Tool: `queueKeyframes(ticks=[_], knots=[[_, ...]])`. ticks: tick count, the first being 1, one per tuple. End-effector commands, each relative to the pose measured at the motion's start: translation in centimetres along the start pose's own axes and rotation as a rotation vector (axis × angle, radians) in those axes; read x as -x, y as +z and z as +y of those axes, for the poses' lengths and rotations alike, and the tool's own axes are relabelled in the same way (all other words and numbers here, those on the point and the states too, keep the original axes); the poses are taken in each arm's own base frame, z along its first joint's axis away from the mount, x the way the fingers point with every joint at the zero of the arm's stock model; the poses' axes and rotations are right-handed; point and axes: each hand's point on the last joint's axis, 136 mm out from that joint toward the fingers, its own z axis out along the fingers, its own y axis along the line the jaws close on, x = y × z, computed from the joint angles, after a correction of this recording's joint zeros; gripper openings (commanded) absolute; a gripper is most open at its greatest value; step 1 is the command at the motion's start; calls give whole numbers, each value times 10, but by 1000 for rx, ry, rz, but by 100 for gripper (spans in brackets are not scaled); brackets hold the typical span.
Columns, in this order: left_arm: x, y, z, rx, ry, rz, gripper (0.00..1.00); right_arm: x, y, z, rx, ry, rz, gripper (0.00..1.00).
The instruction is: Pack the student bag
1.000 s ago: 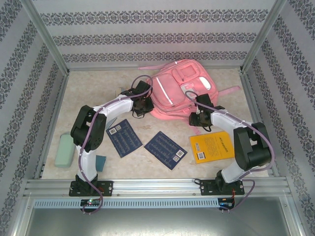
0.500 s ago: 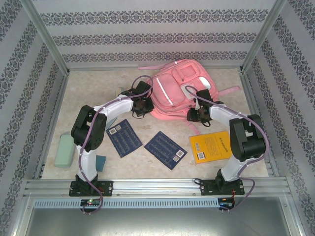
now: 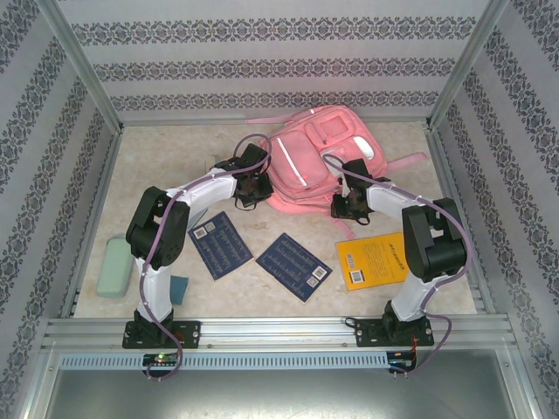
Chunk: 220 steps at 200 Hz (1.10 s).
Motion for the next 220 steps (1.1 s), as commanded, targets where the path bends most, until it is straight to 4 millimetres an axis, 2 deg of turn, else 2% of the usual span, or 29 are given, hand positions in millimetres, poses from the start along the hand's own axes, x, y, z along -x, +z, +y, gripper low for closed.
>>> queueKeyframes(ticks=[1, 29, 44, 68, 85, 140, 194, 220], knots=[[2, -2, -2, 3, -3, 3, 0, -4, 0, -1, -34, -16, 22, 26], [2, -2, -3, -1, -5, 4, 0, -5, 1, -1, -61, -28, 25, 13], [1, -2, -3, -4, -8, 8, 0, -5, 0, -2, -74, -29, 19, 0], [-1, -1, -5, -14, -13, 15, 0, -5, -3, -1, -91, -46, 5, 0], [-2, 1, -5, -22, -23, 21, 0, -4, -7, 9, -98, -85, -13, 0], [-11, 10, -17, -105, -86, 51, 0, 3, -24, 80, 2, -191, -51, 0], [-24, 14, -38, -169, -105, 62, 0, 1, -19, 163, 141, -266, -34, 0], [-31, 14, -47, -191, -109, 66, 0, 0, -10, 191, 176, -284, -13, 0]])
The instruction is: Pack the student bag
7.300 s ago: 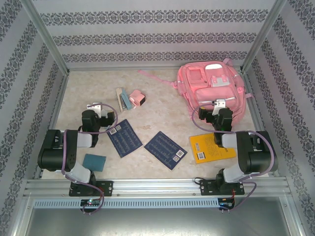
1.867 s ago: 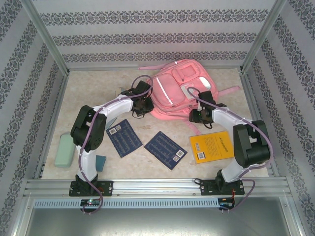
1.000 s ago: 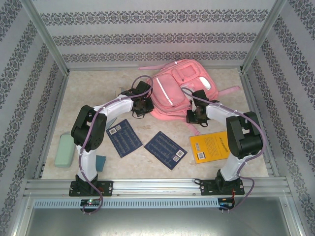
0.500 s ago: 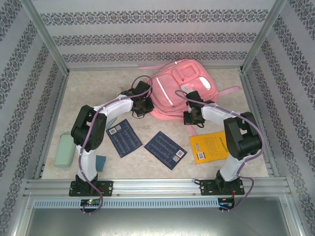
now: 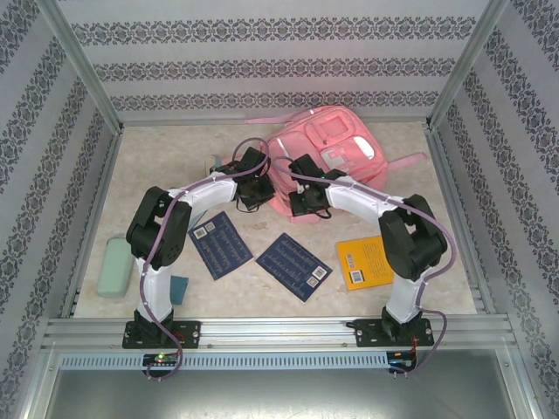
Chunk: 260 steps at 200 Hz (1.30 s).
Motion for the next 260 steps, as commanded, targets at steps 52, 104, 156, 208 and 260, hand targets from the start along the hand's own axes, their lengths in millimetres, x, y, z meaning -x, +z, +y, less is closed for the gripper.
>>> queueKeyframes(ticks=[52, 104, 156, 208, 260], knots=[[-34, 5, -37, -135, -2, 50, 0, 14, 9, 78, 202, 13, 0, 0], [-20, -28, -6, -8, 73, -23, 33, 3, 11, 66, 164, 32, 19, 0], [-26, -52, 30, 65, 150, -69, 36, -3, 14, 63, 158, 56, 30, 0], [-42, -61, 33, 51, 275, -79, 38, -2, -4, 61, 213, 102, -2, 34], [-57, -57, 15, 69, 456, -78, 37, -2, -44, 27, 205, 183, -92, 42]])
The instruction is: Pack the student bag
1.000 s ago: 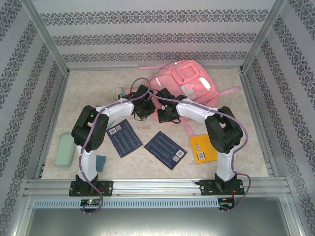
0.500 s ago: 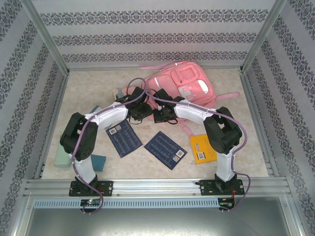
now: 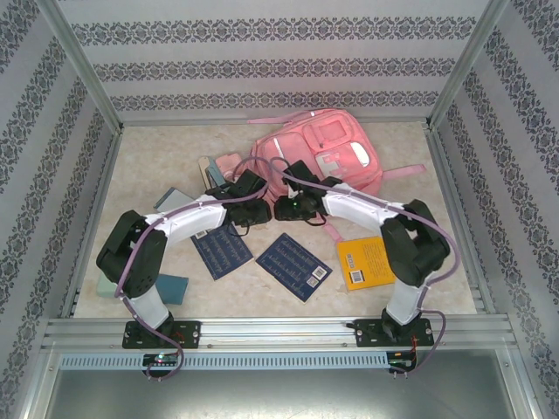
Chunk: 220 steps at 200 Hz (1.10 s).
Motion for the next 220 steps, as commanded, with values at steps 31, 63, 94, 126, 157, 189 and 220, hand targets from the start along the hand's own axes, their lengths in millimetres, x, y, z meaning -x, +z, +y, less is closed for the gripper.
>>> queueKeyframes(ticks=[31, 63, 94, 126, 157, 189, 220], knots=[[5, -5, -28, 40, 203, -34, 37, 7, -48, -37, -12, 97, -117, 44], [8, -2, -44, 120, 294, -40, 34, 2, -64, -73, -61, 176, -160, 44], [7, 11, -47, 213, 323, 3, 29, -2, -81, -101, -91, 248, -213, 44], [6, 25, -45, 281, 323, 47, 27, -11, -88, -115, -101, 273, -226, 45], [8, 34, -50, 299, 333, 54, 27, -21, -84, -121, -109, 287, -211, 45], [9, 42, -52, 316, 340, 63, 26, -26, -80, -124, -111, 289, -202, 45], [5, 51, -47, 349, 344, 97, 26, -28, -78, -126, -112, 289, -199, 45]])
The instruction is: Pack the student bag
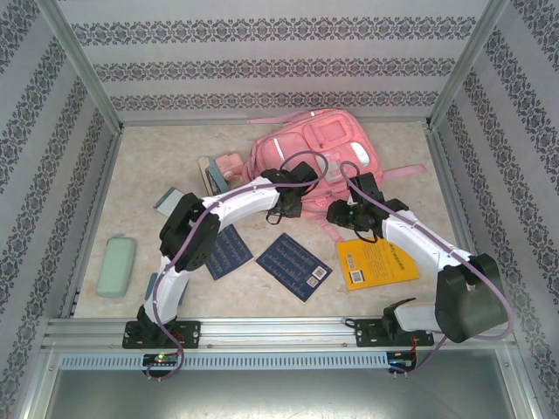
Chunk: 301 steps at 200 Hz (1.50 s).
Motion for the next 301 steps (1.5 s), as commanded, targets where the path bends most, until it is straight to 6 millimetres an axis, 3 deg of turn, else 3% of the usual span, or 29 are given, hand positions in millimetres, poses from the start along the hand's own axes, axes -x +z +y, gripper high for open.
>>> queueKeyframes(ticks=[1, 80, 107, 224, 274, 301], knots=[[-13, 5, 4, 62, 44, 55, 26, 1, -1, -3, 1, 9, -18, 45], [-26, 24, 7, 98, 74, 116, 34, -1, 4, -4, 5, 17, -8, 45], [-23, 21, 6, 112, 85, 102, 36, -2, 6, -3, 10, 24, 0, 45], [-20, 21, 29, 353, 268, 85, 32, -6, 10, 0, 29, 28, 11, 45], [-19, 21, 29, 403, 332, 75, 31, -7, 12, 1, 31, 27, 15, 45], [-21, 24, 29, 405, 333, 83, 25, -7, 12, 1, 30, 28, 15, 45]])
